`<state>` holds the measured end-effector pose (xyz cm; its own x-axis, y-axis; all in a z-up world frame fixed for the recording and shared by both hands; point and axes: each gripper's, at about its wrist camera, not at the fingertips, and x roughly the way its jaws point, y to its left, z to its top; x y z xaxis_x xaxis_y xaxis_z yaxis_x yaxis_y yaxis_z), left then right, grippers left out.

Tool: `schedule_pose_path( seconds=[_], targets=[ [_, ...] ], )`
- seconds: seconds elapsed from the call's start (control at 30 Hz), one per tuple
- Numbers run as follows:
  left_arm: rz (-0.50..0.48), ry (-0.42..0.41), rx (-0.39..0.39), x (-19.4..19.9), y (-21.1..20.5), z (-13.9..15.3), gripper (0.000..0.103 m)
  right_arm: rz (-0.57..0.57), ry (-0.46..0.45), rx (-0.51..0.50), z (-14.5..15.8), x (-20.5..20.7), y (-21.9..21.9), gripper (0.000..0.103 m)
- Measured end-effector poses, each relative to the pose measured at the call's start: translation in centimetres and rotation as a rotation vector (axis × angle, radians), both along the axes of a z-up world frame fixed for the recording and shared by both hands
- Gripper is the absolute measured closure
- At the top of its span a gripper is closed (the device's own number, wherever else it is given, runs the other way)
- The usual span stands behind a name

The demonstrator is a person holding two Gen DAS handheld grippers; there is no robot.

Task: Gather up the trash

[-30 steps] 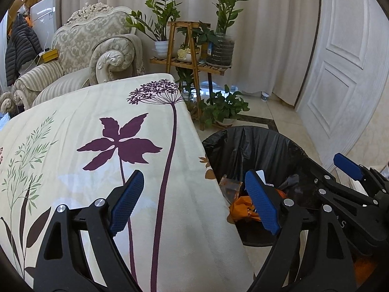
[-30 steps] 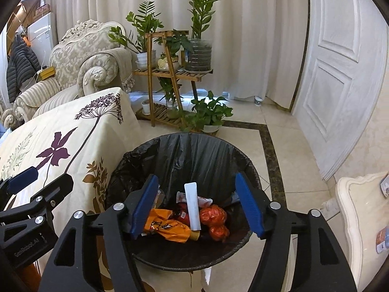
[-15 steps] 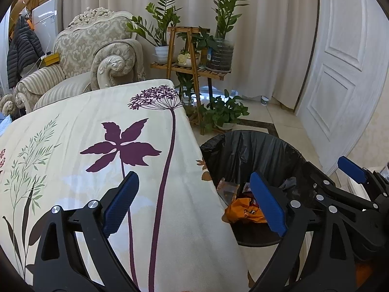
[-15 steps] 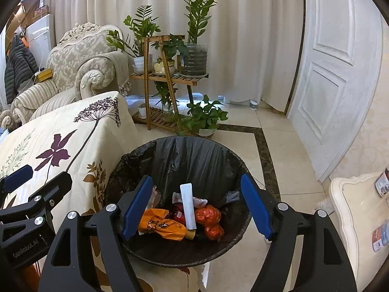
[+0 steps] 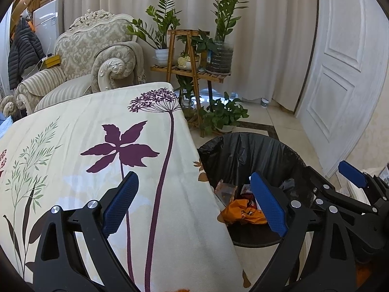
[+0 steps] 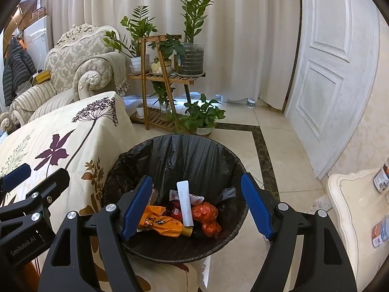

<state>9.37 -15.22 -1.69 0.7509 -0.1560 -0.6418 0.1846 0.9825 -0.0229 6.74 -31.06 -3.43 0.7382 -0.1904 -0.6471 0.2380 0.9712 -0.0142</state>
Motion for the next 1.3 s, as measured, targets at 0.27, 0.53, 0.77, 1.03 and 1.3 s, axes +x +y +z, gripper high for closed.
schedule_pose_path(
  seconds=[0.27, 0.53, 0.77, 1.03, 1.3],
  targets=[
    [-0.001, 0.000, 0.008, 0.01, -0.16, 0.01, 0.012, -0.002, 0.003, 0.002, -0.10, -0.11, -0.07, 0.030],
    [0.009, 0.004, 0.001, 0.10, -0.05, 0.01, 0.011, -0.006, 0.001, 0.002, -0.09, -0.21, -0.19, 0.030],
    [0.013, -0.030, 0.036, -0.24, -0.22, 0.17, 0.006, -0.006, 0.001, 0.001, -0.09, -0.22, -0.16, 0.030],
    [-0.011, -0.018, -0.009, -0.31, -0.03, 0.39, 0.005, -0.006, 0.001, 0.002, -0.09, -0.21, -0.20, 0.030],
    [-0.008, -0.046, -0.020, -0.62, 0.08, 0.81, 0.005, -0.006, 0.004, 0.002, -0.19, -0.23, -0.20, 0.030]
  ],
)
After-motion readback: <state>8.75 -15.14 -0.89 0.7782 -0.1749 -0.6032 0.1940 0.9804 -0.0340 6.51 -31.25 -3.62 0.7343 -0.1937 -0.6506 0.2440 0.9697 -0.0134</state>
